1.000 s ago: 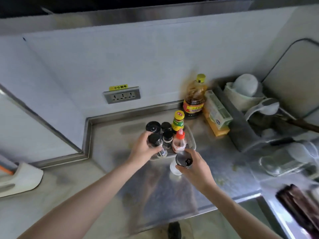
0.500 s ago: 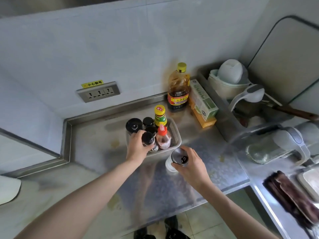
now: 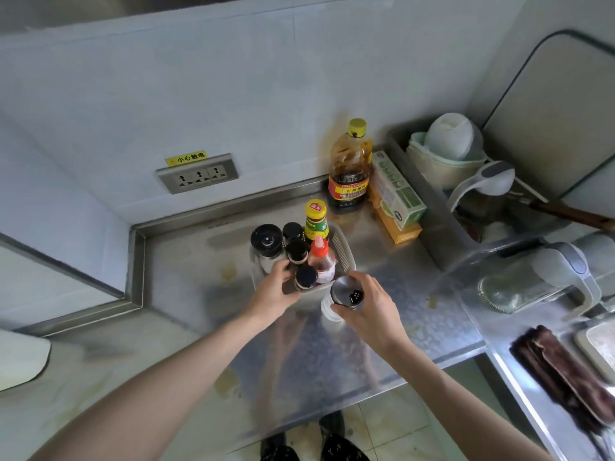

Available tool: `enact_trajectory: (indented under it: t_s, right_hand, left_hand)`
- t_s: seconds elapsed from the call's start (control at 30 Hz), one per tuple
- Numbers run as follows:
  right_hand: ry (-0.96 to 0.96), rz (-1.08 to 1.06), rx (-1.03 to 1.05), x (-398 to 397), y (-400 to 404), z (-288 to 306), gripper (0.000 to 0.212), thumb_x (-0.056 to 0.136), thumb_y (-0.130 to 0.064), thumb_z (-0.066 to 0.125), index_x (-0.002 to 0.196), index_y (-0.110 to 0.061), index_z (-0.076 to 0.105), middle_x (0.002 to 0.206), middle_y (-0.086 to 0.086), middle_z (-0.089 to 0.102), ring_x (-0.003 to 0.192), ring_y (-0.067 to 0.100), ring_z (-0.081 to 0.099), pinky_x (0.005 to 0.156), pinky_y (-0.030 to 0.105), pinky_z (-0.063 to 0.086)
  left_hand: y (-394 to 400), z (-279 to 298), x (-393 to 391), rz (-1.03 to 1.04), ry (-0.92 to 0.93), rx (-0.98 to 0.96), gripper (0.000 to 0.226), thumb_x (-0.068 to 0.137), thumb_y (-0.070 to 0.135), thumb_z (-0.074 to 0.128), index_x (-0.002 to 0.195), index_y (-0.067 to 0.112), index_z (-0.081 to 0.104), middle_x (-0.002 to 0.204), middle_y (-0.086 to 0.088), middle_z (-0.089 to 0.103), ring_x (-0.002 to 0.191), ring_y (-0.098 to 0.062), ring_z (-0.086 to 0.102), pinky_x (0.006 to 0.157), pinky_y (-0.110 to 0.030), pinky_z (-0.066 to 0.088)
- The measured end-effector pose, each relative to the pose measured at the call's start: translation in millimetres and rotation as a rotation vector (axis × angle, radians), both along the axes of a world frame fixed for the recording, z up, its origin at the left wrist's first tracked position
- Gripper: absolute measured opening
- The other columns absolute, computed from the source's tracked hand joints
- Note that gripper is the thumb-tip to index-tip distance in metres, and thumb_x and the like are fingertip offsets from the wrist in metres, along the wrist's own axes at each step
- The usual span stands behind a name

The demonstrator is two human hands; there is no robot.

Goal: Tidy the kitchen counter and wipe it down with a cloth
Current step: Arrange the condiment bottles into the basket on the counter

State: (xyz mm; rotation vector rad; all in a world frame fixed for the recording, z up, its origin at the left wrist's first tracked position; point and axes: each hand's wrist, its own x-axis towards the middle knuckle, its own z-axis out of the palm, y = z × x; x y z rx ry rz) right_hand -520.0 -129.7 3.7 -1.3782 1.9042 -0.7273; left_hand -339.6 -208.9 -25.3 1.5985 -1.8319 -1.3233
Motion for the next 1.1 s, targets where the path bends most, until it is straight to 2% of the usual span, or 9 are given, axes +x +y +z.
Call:
enact_trajectory:
  t_s: [0.1, 0.17, 0.27, 0.37, 0.47, 0.57, 0.8, 0.93, 1.1]
  right_hand:
    - [-0.002, 0.028, -0.031, 13, -3, 10, 0.058, 0.071, -0.031, 0.076, 0.123, -0.026, 0.050, 0.118, -0.012, 0.057, 0.101, 0.006, 0.053, 0.079, 0.019, 0.039]
    - [0.013, 0.068, -0.058, 25, -7, 19, 0.059, 0.070, -0.032, 0.076, 0.123, -0.030, 0.050, 0.116, -0.013, 0.059, 0.104, 0.009, 0.056, 0.081, 0.024, 0.044]
    - [0.043, 0.165, -0.080, 48, -18, 33, 0.057, 0.071, -0.035, 0.075, 0.122, -0.027, 0.050, 0.116, -0.009, 0.061, 0.104, 0.014, 0.058, 0.085, 0.032, 0.048]
    - [0.062, 0.230, -0.038, 73, -33, 37, 0.057, 0.073, -0.037, 0.074, 0.122, -0.021, 0.049, 0.115, -0.003, 0.062, 0.105, 0.017, 0.057, 0.086, 0.034, 0.047]
    - [0.124, 0.273, -0.007, 94, -51, 30, 0.059, 0.074, -0.036, 0.072, 0.124, -0.018, 0.048, 0.116, 0.000, 0.061, 0.106, 0.020, 0.056, 0.086, 0.034, 0.047]
    - [0.251, 0.310, -0.017, 106, -63, 21, 0.058, 0.075, -0.036, 0.070, 0.125, -0.017, 0.048, 0.115, 0.002, 0.060, 0.106, 0.023, 0.055, 0.086, 0.037, 0.047]
    - [0.286, 0.310, -0.099, 116, -72, 8, 0.056, 0.079, -0.034, 0.070, 0.125, -0.011, 0.048, 0.115, 0.007, 0.060, 0.107, 0.026, 0.054, 0.090, 0.033, 0.040]
    - [0.316, 0.306, -0.134, 115, -73, 6, 0.056, 0.080, -0.030, 0.069, 0.127, -0.009, 0.046, 0.116, 0.010, 0.059, 0.108, 0.028, 0.054, 0.090, 0.034, 0.041]
    - [0.264, 0.270, -0.092, 108, -71, -3, 0.050, 0.077, -0.020, 0.071, 0.120, -0.010, 0.049, 0.115, 0.009, 0.059, 0.106, 0.027, 0.055, 0.086, 0.033, 0.043]
  left_hand:
    - [-6, 6, 22, 0.067, -0.013, -0.054, 0.047, 0.080, -0.004, 0.063, 0.122, 0.003, 0.043, 0.111, -0.005, 0.052, 0.110, -0.021, 0.054, 0.096, -0.028, 0.040]
    - [-10, 10, 39, 0.111, -0.041, -0.064, 0.039, 0.081, -0.006, 0.058, 0.118, 0.002, 0.047, 0.113, -0.010, 0.055, 0.102, -0.022, 0.055, 0.089, -0.031, 0.045]
    - [-15, 16, 63, 0.126, -0.065, -0.087, 0.033, 0.082, -0.011, 0.053, 0.113, -0.001, 0.051, 0.104, -0.012, 0.058, 0.092, -0.022, 0.057, 0.073, -0.015, 0.044]
    - [-18, 20, 83, 0.131, -0.078, -0.090, 0.033, 0.080, -0.017, 0.047, 0.110, -0.004, 0.052, 0.095, -0.009, 0.056, 0.087, -0.022, 0.055, 0.067, -0.002, 0.041]
    - [-18, 21, 96, 0.108, -0.058, -0.058, 0.032, 0.079, -0.017, 0.048, 0.103, 0.005, 0.051, 0.087, -0.002, 0.054, 0.086, -0.022, 0.054, 0.068, -0.005, 0.042]
    - [-17, 17, 105, 0.087, -0.066, -0.034, 0.029, 0.080, -0.013, 0.051, 0.106, 0.002, 0.052, 0.094, -0.006, 0.055, 0.087, -0.021, 0.054, 0.070, -0.007, 0.042]
    - [-16, 13, 113, 0.044, -0.093, -0.009, 0.030, 0.083, -0.004, 0.055, 0.112, 0.003, 0.053, 0.100, -0.003, 0.057, 0.089, -0.018, 0.056, 0.067, -0.003, 0.041]
    - [-13, 12, 107, 0.043, -0.076, 0.021, 0.030, 0.083, 0.000, 0.059, 0.113, 0.006, 0.053, 0.103, -0.004, 0.057, 0.089, -0.016, 0.056, 0.066, -0.007, 0.041]
    - [-11, 16, 86, -0.066, -0.076, 0.025, 0.064, 0.075, 0.019, 0.075, 0.130, 0.016, 0.040, 0.121, 0.002, 0.048, 0.103, -0.014, 0.054, 0.080, -0.017, 0.042]
